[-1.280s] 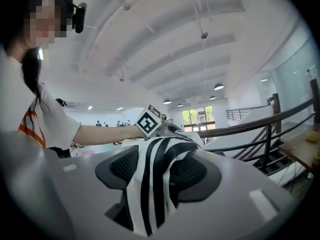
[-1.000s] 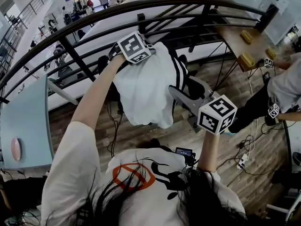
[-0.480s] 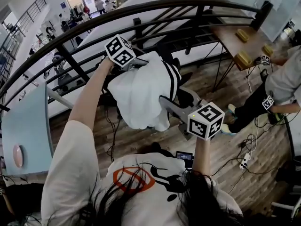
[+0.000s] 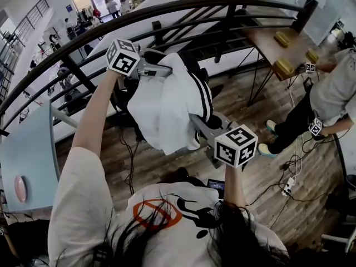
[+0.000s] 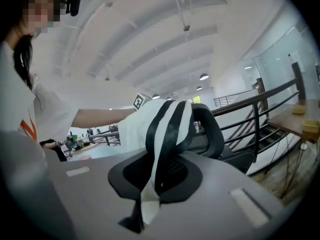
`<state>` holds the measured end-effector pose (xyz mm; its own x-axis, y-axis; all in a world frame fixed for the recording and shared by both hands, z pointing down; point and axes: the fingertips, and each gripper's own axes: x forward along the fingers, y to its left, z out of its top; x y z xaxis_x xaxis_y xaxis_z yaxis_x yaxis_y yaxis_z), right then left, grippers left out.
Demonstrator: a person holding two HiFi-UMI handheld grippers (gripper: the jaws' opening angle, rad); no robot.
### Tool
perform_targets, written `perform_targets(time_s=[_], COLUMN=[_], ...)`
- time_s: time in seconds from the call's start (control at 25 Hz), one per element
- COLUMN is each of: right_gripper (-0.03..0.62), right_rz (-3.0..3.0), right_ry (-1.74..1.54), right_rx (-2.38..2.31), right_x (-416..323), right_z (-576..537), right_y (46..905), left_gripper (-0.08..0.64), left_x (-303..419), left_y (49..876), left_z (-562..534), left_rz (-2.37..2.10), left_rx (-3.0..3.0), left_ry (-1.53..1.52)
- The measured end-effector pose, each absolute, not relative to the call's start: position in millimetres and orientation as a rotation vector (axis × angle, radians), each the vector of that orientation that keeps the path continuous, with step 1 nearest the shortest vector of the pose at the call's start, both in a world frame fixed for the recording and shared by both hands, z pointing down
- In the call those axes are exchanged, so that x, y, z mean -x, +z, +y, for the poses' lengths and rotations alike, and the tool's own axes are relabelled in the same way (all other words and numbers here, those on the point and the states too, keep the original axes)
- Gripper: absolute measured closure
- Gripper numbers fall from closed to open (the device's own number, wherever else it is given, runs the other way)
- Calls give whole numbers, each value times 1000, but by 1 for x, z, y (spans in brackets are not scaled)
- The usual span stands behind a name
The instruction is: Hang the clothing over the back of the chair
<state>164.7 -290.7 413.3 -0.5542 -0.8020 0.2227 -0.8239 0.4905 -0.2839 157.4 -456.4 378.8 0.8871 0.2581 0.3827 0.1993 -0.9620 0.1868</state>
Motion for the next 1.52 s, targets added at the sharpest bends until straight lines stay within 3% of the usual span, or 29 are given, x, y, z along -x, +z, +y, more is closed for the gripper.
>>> perform_targets(time_s=[0.08, 0.16, 0.24, 0.56, 1.04, 1.52], right_gripper=[549, 549, 549, 551, 549, 549], right_rz=[-2708, -2725, -2739, -2864, -2883, -2783], right_ry=[574, 563, 552, 405, 113, 124], right_rx=[-1450, -1457, -1467, -1441, -1427, -1341], right_x=[-163, -164, -168, -177, -190, -191], right_z=[-289, -289, -288, -294, -352, -432], right_y=[404, 396, 389, 332, 243, 232], left_gripper=[249, 389, 427, 431, 430, 430], left_x=[-158, -161, -165, -168, -166, -138], left_y=[378, 372, 363, 288, 200, 224], left_z=[-451, -447, -448, -462, -523, -598], left_rz=[360, 363, 331, 128, -282, -494], left_rx=[-2959, -3004, -3056, -3352, -3563, -3407], left_ry=[677, 685, 669, 537, 729, 765])
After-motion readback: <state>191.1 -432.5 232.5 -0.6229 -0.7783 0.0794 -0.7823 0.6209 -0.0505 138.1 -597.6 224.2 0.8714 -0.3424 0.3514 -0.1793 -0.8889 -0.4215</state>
